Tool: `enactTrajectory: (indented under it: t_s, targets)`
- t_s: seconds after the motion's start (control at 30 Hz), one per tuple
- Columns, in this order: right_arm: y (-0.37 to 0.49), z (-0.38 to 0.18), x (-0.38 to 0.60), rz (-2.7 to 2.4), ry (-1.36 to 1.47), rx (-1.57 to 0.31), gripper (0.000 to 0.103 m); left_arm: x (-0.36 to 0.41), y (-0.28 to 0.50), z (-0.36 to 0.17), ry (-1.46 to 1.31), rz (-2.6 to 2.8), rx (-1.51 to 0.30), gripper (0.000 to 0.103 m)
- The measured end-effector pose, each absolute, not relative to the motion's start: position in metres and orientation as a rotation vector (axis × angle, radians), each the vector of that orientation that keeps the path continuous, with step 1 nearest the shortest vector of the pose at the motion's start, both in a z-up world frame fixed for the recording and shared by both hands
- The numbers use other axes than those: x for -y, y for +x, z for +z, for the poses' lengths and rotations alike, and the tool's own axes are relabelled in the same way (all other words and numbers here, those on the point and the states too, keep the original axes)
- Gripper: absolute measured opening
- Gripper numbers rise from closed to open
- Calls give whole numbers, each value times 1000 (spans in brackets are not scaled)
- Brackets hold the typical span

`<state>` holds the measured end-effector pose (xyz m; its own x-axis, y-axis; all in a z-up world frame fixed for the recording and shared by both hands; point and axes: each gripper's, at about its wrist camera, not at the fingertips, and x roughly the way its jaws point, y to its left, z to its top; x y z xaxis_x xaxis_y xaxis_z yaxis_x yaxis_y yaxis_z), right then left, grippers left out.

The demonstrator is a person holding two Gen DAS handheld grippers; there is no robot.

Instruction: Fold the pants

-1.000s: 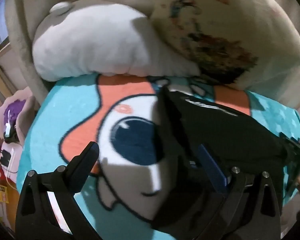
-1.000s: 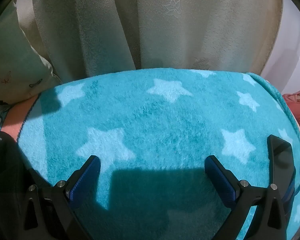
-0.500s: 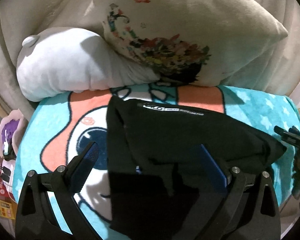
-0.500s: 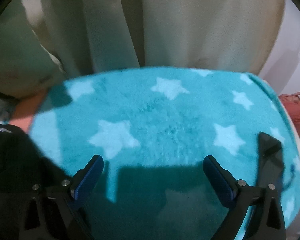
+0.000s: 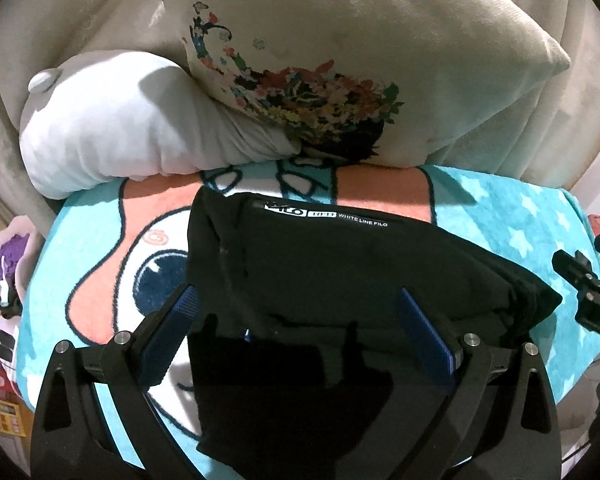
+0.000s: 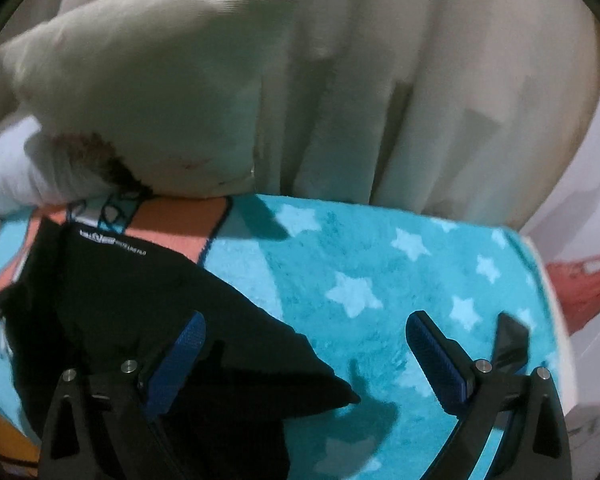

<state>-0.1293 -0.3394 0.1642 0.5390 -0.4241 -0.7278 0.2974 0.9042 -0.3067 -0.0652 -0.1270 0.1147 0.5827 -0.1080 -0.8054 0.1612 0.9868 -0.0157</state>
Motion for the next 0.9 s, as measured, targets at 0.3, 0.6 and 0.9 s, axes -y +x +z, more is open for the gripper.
enactTrajectory:
  t_s: [0.3, 0.6, 0.9]
  targets:
    - [-126, 159, 325, -378, -149, -948, 100, 120, -60, 117, 60, -167, -946, 99]
    - [-122, 157, 327, -376, -140, -950, 100, 116, -58, 117, 61, -154, -950, 99]
    - [-120, 153, 326, -359, -149, -969, 100, 112, -56, 116, 55, -142, -953, 99]
